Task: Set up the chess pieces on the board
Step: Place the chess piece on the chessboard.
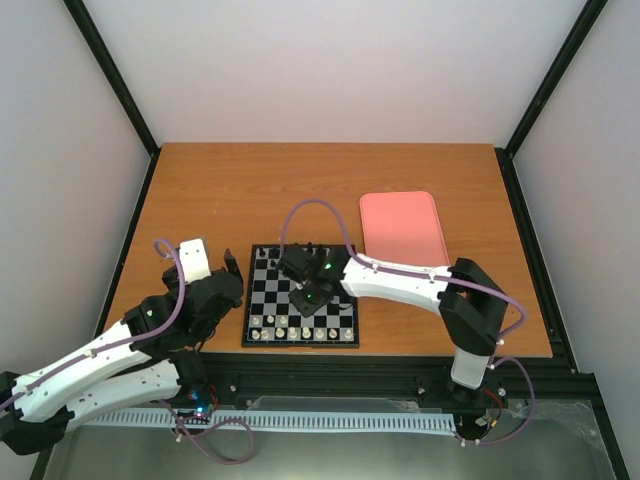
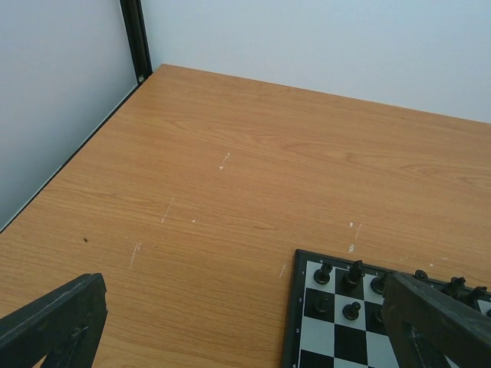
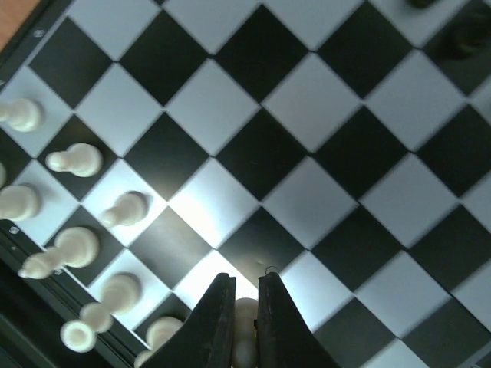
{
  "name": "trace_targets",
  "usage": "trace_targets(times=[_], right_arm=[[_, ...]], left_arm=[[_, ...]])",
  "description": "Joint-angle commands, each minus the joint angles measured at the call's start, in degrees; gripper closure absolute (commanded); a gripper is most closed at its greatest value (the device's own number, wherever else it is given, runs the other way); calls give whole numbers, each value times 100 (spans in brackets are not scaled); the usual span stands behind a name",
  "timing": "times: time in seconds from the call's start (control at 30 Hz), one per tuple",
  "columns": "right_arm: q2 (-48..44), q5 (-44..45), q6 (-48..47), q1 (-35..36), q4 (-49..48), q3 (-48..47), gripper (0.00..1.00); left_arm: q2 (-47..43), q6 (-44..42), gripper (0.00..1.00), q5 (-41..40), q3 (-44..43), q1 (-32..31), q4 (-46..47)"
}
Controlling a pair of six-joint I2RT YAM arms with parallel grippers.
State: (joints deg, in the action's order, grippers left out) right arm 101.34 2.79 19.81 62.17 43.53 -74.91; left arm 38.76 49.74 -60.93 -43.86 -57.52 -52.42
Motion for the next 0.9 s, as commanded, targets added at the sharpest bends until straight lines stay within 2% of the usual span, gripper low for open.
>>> trace_targets(times=[0.0,0.33,0.87], right_arm=[[374,-78,28,297,9,-430,95],[898,-268,32,411,48,-717,95],[1067,-396,51,531,39,-779,94]], left_arm=[[39,32,0,-123,-131,30,4],[-47,46,0,-104,-122,34,-31],[-88,69,0,-109,-114,30,-50]])
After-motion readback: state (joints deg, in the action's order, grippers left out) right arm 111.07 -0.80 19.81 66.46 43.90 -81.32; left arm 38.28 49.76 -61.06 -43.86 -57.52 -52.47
